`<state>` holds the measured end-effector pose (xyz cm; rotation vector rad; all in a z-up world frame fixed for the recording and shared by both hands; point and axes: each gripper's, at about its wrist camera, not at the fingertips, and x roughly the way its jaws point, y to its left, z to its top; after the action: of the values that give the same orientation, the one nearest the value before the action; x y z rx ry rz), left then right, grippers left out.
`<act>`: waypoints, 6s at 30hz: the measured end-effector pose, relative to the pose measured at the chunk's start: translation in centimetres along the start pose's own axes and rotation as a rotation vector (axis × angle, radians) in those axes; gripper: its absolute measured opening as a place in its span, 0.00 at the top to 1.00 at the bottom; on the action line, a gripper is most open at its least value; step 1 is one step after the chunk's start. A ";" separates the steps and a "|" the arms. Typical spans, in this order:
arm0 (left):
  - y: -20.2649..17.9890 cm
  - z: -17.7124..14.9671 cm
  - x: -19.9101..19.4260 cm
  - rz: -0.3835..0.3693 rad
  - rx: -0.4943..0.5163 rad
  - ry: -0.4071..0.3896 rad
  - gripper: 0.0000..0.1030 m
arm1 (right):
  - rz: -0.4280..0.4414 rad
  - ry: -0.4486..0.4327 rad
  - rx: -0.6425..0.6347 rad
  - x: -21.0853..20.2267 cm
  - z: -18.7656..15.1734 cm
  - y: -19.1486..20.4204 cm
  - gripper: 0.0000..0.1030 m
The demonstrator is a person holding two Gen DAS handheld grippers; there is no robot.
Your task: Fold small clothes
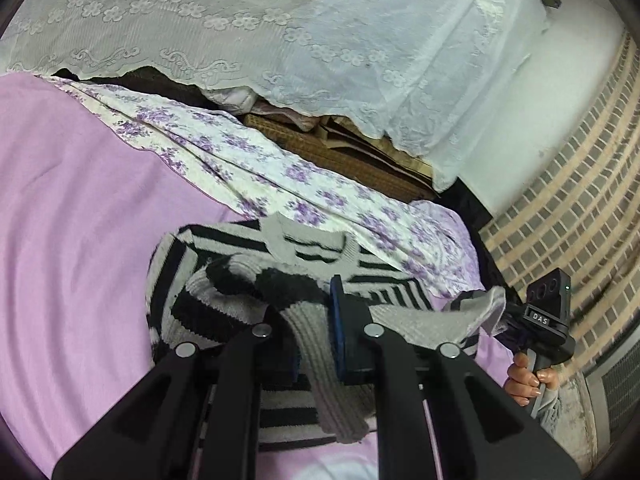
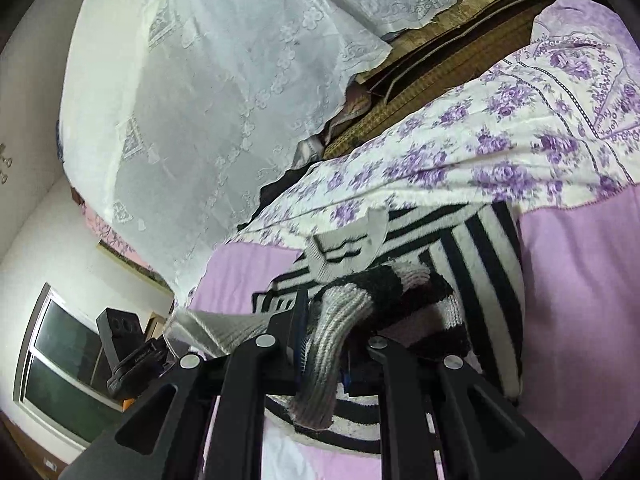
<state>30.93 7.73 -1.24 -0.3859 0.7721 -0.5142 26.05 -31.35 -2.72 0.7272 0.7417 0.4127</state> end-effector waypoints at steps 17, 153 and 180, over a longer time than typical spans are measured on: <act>7.0 0.8 9.7 0.115 -0.158 0.110 0.85 | -0.053 0.030 0.225 8.1 2.9 -8.8 0.88; -11.5 -16.5 -1.4 0.694 0.464 -0.185 0.04 | -0.407 -0.263 -0.417 -3.3 -17.8 6.6 0.04; -8.0 -10.1 7.9 0.662 0.275 -0.089 0.04 | -0.430 -0.250 -0.054 -3.5 -13.3 -2.0 0.04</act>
<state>25.89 -4.74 -8.25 0.1101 0.6826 0.0236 14.12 -28.82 -9.41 0.5366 0.6263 -0.0494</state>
